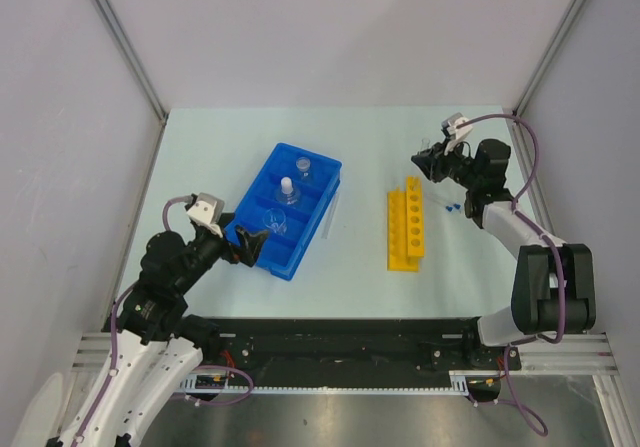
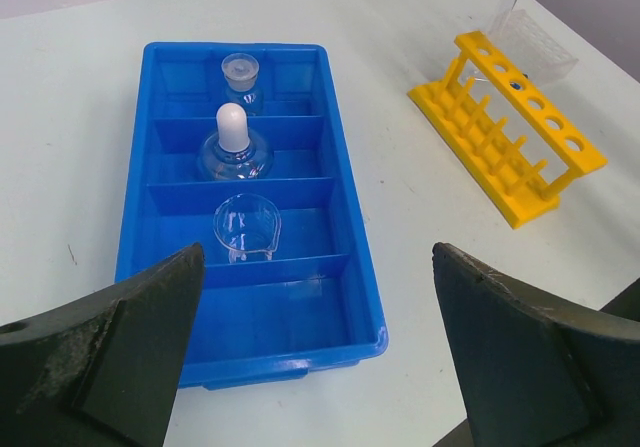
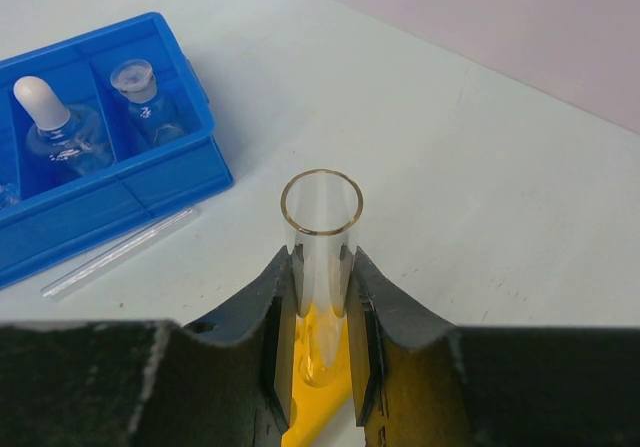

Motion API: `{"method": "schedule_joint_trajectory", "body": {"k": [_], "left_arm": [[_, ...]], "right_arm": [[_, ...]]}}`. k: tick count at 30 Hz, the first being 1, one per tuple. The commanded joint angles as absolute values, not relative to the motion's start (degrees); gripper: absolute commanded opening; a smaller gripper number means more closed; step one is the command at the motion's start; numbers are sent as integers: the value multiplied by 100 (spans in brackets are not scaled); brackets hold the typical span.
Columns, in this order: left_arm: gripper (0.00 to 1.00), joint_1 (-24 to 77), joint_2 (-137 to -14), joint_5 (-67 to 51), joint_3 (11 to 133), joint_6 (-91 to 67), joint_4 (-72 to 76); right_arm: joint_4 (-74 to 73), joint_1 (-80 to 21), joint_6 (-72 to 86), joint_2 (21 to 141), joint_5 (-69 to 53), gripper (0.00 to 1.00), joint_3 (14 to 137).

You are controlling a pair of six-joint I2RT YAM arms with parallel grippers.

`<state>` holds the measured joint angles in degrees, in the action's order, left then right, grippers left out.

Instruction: Organize the chemistry lab equipment

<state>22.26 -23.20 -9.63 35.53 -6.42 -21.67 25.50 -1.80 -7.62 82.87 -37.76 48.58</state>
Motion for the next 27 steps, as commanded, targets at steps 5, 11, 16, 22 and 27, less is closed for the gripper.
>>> {"method": "schedule_joint_trajectory", "body": {"k": [5, 11, 16, 22, 27], "left_arm": [[100, 2206, -2303, -1090, 3533, -343, -1995], [100, 2215, -2364, -1090, 3524, -343, -1986], [100, 2206, -2391, -1125, 3524, -343, -1969], [100, 2206, -2373, -1151, 3516, -334, -1960], [100, 2206, -2347, -1160, 3507, -334, -1960]], "right_arm": [[3102, -158, -835, 8543, -3674, 21, 4623], [3182, -123, -870, 8569, -3709, 24, 4395], [3208, -44, -826, 8561, -3832, 28, 4263], [3270, 255, -642, 8543, -4025, 31, 4157], [3287, 272, -642, 8508, -4087, 37, 4105]]}}
